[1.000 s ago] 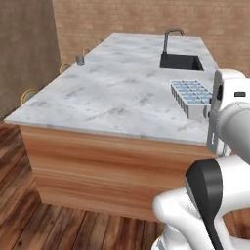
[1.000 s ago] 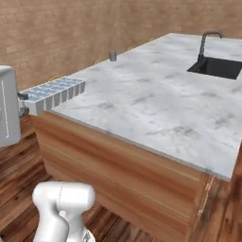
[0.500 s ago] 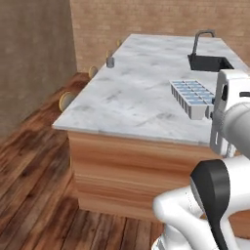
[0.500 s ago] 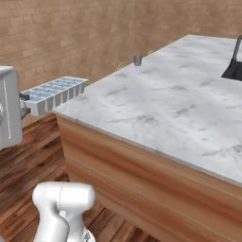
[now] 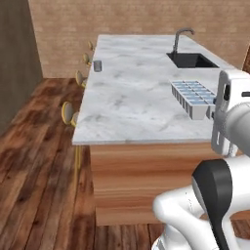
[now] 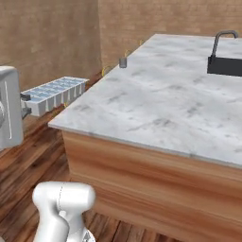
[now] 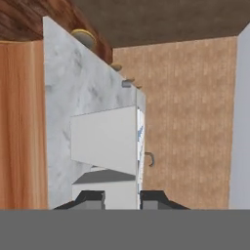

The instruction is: Open the freezer door, pick up the ice cube tray from the freezer, and place it on the dining counter.

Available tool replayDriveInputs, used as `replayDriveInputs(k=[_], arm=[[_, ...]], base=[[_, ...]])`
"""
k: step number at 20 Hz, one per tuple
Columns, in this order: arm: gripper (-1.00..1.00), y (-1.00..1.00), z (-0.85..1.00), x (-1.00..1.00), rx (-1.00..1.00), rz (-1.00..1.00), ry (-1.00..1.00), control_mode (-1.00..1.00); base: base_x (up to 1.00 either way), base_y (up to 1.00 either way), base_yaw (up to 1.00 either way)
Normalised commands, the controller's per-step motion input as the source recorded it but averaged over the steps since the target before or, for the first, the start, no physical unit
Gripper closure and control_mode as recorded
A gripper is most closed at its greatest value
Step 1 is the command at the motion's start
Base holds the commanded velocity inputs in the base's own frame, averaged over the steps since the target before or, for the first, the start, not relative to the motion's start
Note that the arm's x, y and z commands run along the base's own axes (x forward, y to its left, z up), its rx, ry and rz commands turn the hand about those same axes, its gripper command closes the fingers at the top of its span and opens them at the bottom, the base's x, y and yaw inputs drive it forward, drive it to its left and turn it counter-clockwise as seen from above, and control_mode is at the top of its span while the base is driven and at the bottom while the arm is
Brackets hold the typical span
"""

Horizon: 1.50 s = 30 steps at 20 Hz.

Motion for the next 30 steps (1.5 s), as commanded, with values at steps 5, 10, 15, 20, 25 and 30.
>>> replayDriveInputs(k=[5, 10, 15, 20, 25, 30], arm=[[1.0, 0.0, 0.0, 0.0, 0.0, 0.0, 0.0, 1.0], [1.0, 0.0, 0.0, 0.0, 0.0, 0.0, 0.0, 1.0], [1.0, 0.0, 0.0, 0.0, 0.0, 0.0, 0.0, 1.0], [1.0, 0.0, 0.0, 0.0, 0.0, 0.0, 0.0, 1.0], [1.0, -0.27, -0.26, 0.87, 0.06, 0.21, 0.1, -1.0], [1.0, -0.23, -0.54, 1.0, 0.13, 0.47, 0.16, -1.0]], base=[[0.56, 0.76, -0.43], [0.8, 0.16, -0.29], [0.71, 0.0, -0.1], [0.5, 0.0, -0.01], [0.0, 0.0, 0.0], [0.0, 0.0, 0.0]])
